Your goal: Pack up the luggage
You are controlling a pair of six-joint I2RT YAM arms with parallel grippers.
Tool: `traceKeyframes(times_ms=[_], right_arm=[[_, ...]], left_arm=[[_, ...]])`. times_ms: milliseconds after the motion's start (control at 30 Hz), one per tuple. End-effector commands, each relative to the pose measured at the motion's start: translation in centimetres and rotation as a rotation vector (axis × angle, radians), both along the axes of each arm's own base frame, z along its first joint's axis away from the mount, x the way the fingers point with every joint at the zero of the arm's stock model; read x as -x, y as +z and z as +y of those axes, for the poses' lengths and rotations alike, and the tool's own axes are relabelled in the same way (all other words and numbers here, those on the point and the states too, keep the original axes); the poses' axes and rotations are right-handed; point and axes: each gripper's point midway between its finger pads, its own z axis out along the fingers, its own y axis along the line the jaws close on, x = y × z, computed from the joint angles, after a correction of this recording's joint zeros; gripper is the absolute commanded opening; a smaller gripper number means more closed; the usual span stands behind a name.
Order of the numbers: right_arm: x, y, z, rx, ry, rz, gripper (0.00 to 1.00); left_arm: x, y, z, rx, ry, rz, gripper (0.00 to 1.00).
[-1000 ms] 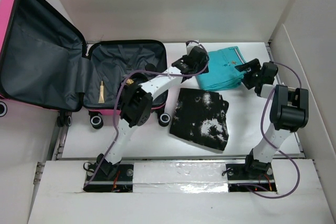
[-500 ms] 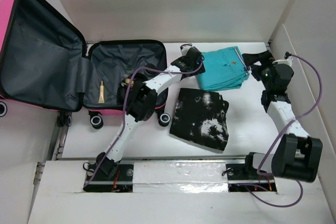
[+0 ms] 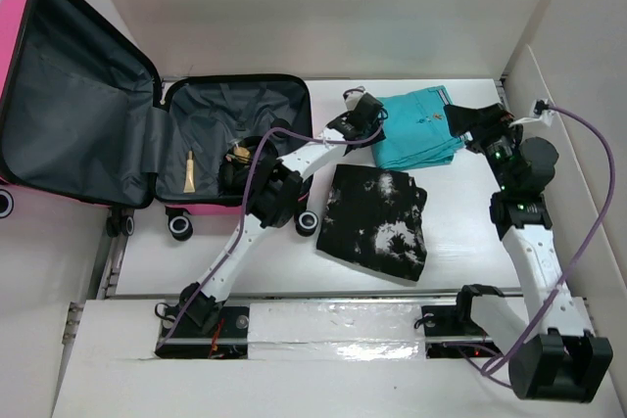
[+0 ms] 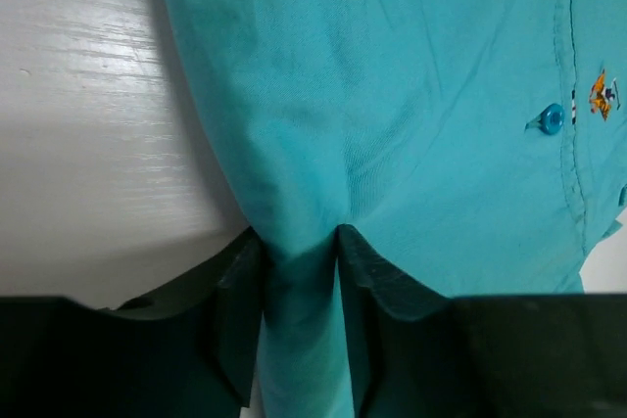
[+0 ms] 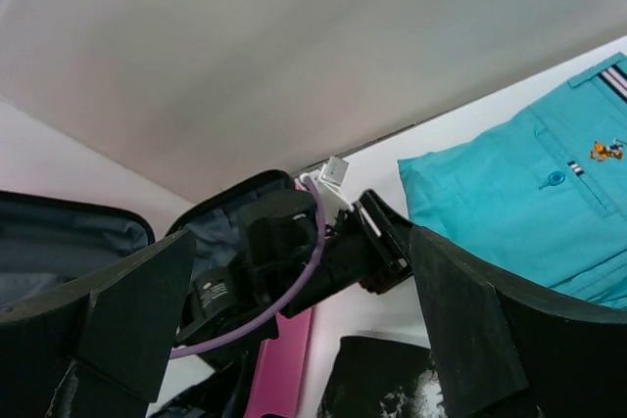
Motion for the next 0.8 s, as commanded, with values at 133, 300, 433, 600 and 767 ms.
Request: traceKeyframes(times_ms=[133, 300, 433, 600, 767], right_arm=[[4.1, 3.4, 0.7, 0.069, 0.014, -0.110, 0.95], [3.7, 1.9, 1.7, 0.100, 0.058, -0.086, 0.94], [3.5, 0.5, 3.3, 0.106, 0.123, -0.072, 0.93], [3.3, -0.4, 3.2, 0.116, 0.098, -0.063, 0.93], [2.8, -1.9, 2.6, 0.110, 0.061, -0.045, 0.93]], left_arm=[[-0.9, -0.4, -2.0, 0.069, 0.012, -0.044, 0.05], [-2.4, 4.4, -1.5, 0.104, -0.028, -0.157, 0.00], [-3.3, 12.2, -0.5, 0.105, -0.087, -0.316, 0.00], [-4.5, 20.9, 3.5, 0.131, -0.117, -0.439, 0.00], [-4.6, 25.5, 8.9, 0.072, -0.136, -0.482, 0.00]])
